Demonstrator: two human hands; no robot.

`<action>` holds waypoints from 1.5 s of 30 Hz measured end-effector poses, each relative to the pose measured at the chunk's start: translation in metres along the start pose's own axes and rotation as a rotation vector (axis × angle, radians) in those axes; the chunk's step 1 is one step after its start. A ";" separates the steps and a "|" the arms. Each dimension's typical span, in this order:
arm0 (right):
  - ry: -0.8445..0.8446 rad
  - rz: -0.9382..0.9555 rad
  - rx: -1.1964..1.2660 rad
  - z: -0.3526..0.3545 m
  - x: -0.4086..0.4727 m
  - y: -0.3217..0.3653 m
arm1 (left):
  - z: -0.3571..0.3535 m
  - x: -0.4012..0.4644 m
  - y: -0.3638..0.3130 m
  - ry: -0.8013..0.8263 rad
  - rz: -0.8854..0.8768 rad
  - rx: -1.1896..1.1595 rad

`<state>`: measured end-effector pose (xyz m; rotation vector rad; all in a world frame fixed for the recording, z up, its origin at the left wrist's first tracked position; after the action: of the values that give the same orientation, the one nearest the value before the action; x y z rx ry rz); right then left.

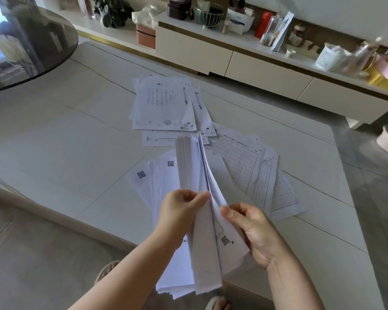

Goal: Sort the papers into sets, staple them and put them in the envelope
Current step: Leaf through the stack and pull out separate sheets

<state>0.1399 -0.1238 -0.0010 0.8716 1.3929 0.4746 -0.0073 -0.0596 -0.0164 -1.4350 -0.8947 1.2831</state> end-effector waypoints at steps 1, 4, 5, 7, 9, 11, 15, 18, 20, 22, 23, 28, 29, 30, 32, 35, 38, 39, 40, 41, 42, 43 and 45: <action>0.009 -0.001 -0.004 -0.001 0.001 -0.001 | 0.000 -0.001 -0.002 -0.002 -0.005 0.005; 0.061 0.011 -0.023 -0.007 0.001 -0.001 | 0.002 -0.002 -0.006 0.000 -0.011 0.016; 0.077 0.001 -0.006 -0.007 0.001 -0.002 | 0.003 -0.002 -0.005 0.002 -0.008 0.024; 0.056 -0.030 0.069 -0.003 0.001 -0.002 | 0.006 0.001 -0.003 -0.007 -0.010 0.047; -0.069 -0.005 0.070 0.015 0.005 -0.001 | 0.013 0.005 -0.002 -0.043 -0.014 0.075; -0.263 0.068 -0.143 0.039 0.008 0.001 | 0.021 0.008 -0.003 -0.080 -0.013 0.073; -0.445 0.154 -0.416 0.054 0.011 0.002 | 0.026 0.012 -0.002 -0.082 -0.008 0.009; -0.457 0.174 -0.441 0.053 0.012 0.003 | 0.025 0.012 0.000 -0.085 0.001 -0.035; -0.461 0.185 -0.422 0.052 0.011 0.006 | 0.024 0.012 0.000 -0.089 0.006 -0.069; -0.436 0.199 -0.374 0.050 0.009 0.008 | 0.022 0.012 0.002 -0.091 0.024 -0.106; -0.410 0.208 -0.362 0.047 0.007 0.009 | 0.022 0.011 0.003 -0.093 0.034 -0.134; -0.314 0.291 -0.439 0.025 -0.004 0.015 | 0.012 0.005 0.008 -0.084 0.166 -0.311; -0.290 0.285 -0.447 0.020 -0.004 0.015 | 0.010 0.004 0.009 -0.080 0.192 -0.343; -0.256 0.274 -0.437 0.015 -0.005 0.015 | 0.008 0.003 0.010 -0.077 0.215 -0.361; -0.196 0.246 -0.409 0.006 -0.006 0.013 | 0.005 0.002 0.013 -0.074 0.240 -0.354; -0.119 0.194 -0.400 0.000 -0.006 0.009 | 0.004 0.002 0.015 -0.077 0.244 -0.340; -0.201 0.154 -0.460 0.010 -0.007 0.008 | 0.007 0.003 0.012 -0.094 0.229 -0.340; -0.271 0.166 -0.503 0.017 -0.007 0.010 | 0.009 0.004 0.011 -0.100 0.226 -0.348; -0.330 0.178 -0.548 0.022 -0.007 0.012 | 0.010 0.004 0.010 -0.106 0.223 -0.356; -0.368 0.183 -0.579 0.027 -0.006 0.011 | 0.012 0.005 0.009 -0.110 0.216 -0.360; -0.387 0.179 -0.589 0.030 -0.005 0.011 | 0.013 0.006 0.008 -0.113 0.209 -0.361; -0.399 0.177 -0.592 0.033 -0.003 0.010 | 0.013 0.006 0.007 -0.115 0.201 -0.363; -0.423 0.181 -0.632 0.035 0.001 0.010 | 0.012 0.007 0.007 -0.115 0.197 -0.360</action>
<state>0.1755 -0.1253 0.0046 0.5314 0.7084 0.7661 -0.0181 -0.0527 -0.0244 -1.7796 -1.1262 1.4120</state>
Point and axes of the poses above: each hand's wrist, its own x-axis towards the middle knuckle, its own z-axis out of the back of the hand, y = z × x, the point moved 5 cm from there along x, towards the middle knuckle, and after that the axes turned 9 degrees about -z, right-handed, at the moved point
